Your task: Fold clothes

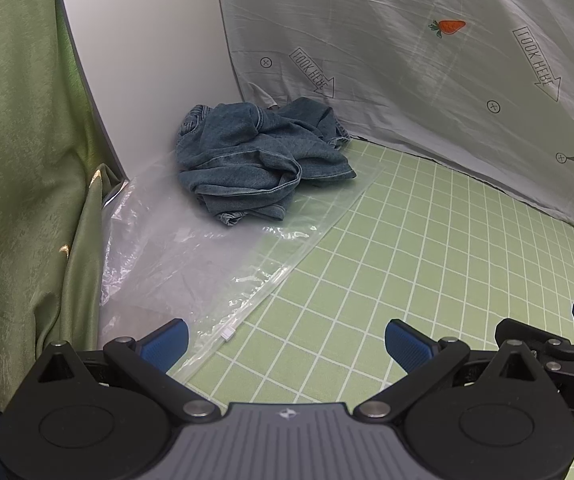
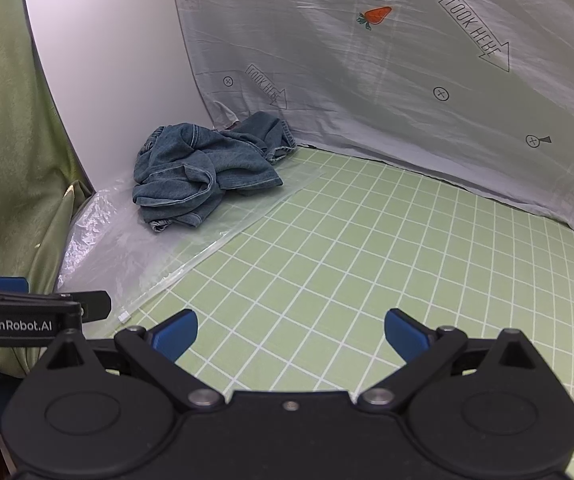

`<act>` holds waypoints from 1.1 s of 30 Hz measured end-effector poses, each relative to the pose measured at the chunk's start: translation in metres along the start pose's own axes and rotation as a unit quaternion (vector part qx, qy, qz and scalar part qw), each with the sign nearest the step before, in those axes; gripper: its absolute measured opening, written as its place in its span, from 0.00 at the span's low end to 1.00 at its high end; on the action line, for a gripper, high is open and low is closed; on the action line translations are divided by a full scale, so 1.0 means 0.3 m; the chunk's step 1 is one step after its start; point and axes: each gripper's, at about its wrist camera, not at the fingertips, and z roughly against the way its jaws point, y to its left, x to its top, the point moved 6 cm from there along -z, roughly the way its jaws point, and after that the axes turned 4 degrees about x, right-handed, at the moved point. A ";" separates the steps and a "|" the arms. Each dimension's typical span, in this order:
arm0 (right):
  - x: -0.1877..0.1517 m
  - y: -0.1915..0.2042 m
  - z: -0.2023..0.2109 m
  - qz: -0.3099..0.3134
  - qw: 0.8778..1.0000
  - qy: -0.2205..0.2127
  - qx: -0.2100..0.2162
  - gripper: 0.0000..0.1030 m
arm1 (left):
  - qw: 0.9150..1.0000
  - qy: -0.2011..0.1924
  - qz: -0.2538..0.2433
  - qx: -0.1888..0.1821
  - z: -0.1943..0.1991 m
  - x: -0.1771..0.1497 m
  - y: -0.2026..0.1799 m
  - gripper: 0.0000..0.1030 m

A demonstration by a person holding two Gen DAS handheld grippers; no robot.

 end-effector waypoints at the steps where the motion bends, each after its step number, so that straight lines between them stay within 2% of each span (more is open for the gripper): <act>1: 0.000 0.000 -0.002 0.000 1.000 0.000 0.000 0.98 | 1.000 0.000 0.000 0.000 -0.001 0.000 0.001 1.00; 33: -0.017 0.001 -0.003 -0.004 1.000 0.000 0.000 0.97 | 1.000 0.003 0.000 0.003 -0.010 -0.005 0.009 1.00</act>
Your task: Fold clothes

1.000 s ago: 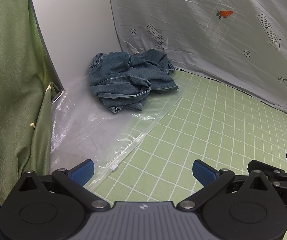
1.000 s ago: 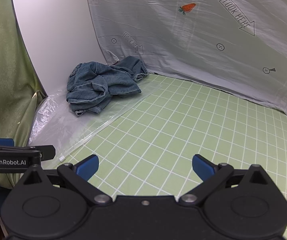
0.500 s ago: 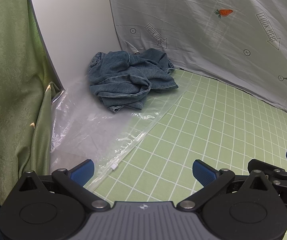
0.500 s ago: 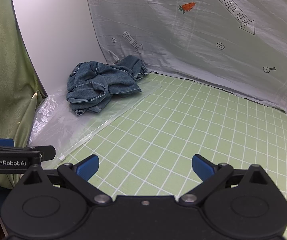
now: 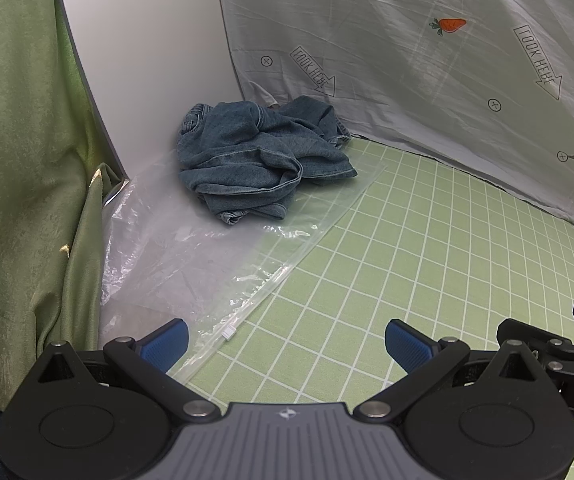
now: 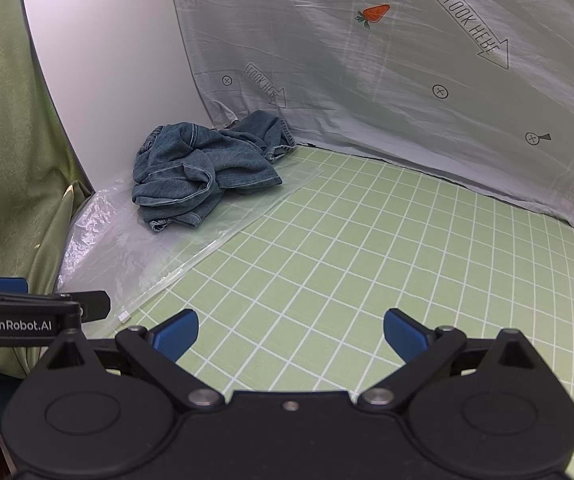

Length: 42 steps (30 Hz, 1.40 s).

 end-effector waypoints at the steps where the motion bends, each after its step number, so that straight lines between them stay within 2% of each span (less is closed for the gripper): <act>1: 0.000 0.000 0.000 0.000 1.000 0.000 0.000 0.97 | 1.000 0.000 0.000 0.000 -0.001 0.000 0.000 1.00; 15: 0.019 -0.018 -0.043 0.002 1.000 0.009 -0.003 0.97 | 1.000 0.010 0.008 -0.001 -0.049 0.030 -0.021 1.00; 25: 0.093 -0.035 -0.155 0.000 1.000 0.016 -0.007 0.97 | 1.000 0.026 0.008 0.005 -0.165 0.115 -0.009 1.00; 32: 0.223 -0.032 -0.324 0.005 1.000 0.016 -0.013 0.96 | 0.999 0.034 0.017 0.031 -0.333 0.235 0.023 1.00; 37: 0.344 -0.034 -0.493 0.006 1.000 0.020 -0.021 0.94 | 0.996 0.053 0.045 0.051 -0.527 0.331 0.034 1.00; 42: 0.434 -0.035 -0.712 -0.006 0.999 0.035 -0.016 0.92 | 0.992 0.069 0.081 0.061 -0.731 0.412 0.100 1.00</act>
